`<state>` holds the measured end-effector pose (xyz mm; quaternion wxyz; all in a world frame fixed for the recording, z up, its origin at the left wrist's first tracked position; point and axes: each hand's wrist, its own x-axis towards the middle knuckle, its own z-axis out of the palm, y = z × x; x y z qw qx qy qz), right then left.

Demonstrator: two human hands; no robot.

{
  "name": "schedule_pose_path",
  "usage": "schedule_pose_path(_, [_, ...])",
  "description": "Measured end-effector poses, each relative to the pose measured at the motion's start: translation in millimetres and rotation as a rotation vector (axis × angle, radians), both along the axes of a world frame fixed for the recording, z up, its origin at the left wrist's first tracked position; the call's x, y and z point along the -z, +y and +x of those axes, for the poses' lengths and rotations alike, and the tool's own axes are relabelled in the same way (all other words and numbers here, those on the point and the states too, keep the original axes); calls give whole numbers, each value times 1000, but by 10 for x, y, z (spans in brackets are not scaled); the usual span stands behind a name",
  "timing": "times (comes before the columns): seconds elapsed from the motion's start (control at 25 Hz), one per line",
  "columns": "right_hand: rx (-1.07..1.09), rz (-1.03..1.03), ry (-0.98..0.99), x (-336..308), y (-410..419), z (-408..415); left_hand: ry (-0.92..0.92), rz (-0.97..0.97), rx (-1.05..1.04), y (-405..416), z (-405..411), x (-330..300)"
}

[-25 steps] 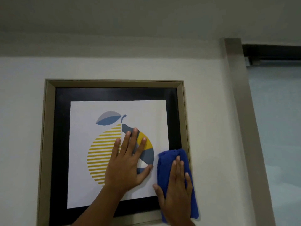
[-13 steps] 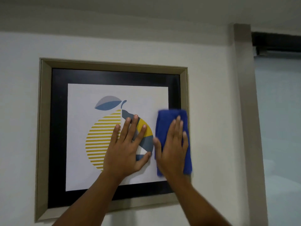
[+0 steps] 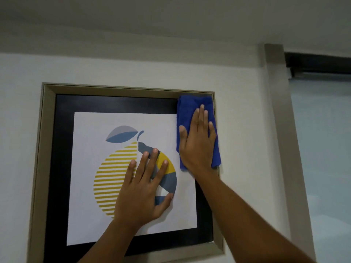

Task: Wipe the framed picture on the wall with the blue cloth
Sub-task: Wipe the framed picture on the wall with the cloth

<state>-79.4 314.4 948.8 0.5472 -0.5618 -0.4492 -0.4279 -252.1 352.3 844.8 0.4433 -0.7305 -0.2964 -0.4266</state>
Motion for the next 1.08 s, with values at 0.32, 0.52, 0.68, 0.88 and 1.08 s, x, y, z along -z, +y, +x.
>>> schedule_pose_path(0.32, [28,-147,-47,2040,-85,-7,15,5,-25,-63,10,-32])
schedule_pose_path(0.52, [-45,-48,-46,-67,-103,28,22,11,-28,-11,2,-5])
schedule_pose_path(0.68, [3,5,23,284,18,-27,25,14,-32,-28,-15,7])
schedule_pose_path(0.88, [-20,-232,17,2335,-304,-175,26,-4,-33,-73,0,-21])
schedule_pose_path(1.08, [-73,-115,-70,722,-118,15,14,-3,1,-12,1,-42])
